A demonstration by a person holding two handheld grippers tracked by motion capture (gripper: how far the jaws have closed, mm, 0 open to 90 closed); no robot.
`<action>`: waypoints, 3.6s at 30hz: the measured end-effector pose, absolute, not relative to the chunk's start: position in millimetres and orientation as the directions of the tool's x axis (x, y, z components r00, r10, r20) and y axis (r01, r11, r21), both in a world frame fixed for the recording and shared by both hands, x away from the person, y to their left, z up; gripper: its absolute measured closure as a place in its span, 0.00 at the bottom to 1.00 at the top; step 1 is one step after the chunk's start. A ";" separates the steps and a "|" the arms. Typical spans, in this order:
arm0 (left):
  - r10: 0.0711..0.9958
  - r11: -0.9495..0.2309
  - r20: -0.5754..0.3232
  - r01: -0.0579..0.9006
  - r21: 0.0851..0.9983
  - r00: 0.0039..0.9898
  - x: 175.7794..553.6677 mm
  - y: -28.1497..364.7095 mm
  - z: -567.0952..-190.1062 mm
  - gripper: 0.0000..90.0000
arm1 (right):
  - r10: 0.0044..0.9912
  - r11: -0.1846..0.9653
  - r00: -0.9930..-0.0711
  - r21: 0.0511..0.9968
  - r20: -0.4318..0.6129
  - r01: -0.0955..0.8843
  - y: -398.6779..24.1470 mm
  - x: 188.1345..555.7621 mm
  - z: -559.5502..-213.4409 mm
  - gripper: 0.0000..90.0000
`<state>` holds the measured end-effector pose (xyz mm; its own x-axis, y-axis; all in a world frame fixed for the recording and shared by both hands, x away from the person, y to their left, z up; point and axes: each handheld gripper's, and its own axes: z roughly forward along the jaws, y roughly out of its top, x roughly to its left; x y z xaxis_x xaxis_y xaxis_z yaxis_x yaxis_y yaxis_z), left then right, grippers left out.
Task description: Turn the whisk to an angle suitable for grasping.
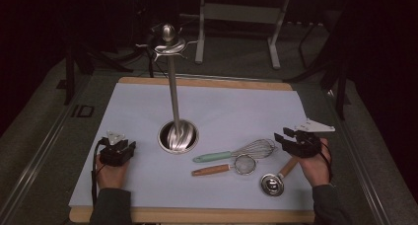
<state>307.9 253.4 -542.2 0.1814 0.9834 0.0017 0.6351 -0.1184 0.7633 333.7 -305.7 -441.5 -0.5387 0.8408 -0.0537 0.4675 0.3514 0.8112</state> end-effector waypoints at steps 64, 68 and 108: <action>0.982 -0.125 0.000 0.646 0.753 0.190 309.6 253.0 -542.9 0.72 | 0.415 0.853 -0.897 0.406 -0.152 0.326 -146.5 369.6 -501.1 0.60; 0.982 -0.125 0.000 0.646 0.753 0.190 309.6 252.9 -542.9 0.72 | 0.436 0.852 -0.885 0.392 -0.164 0.347 -146.1 375.5 -499.7 0.64; 0.981 -0.128 0.002 0.645 0.753 0.192 309.6 252.6 -543.0 0.71 | 0.458 0.876 -0.889 0.177 -0.009 0.450 -180.0 434.9 -485.5 0.75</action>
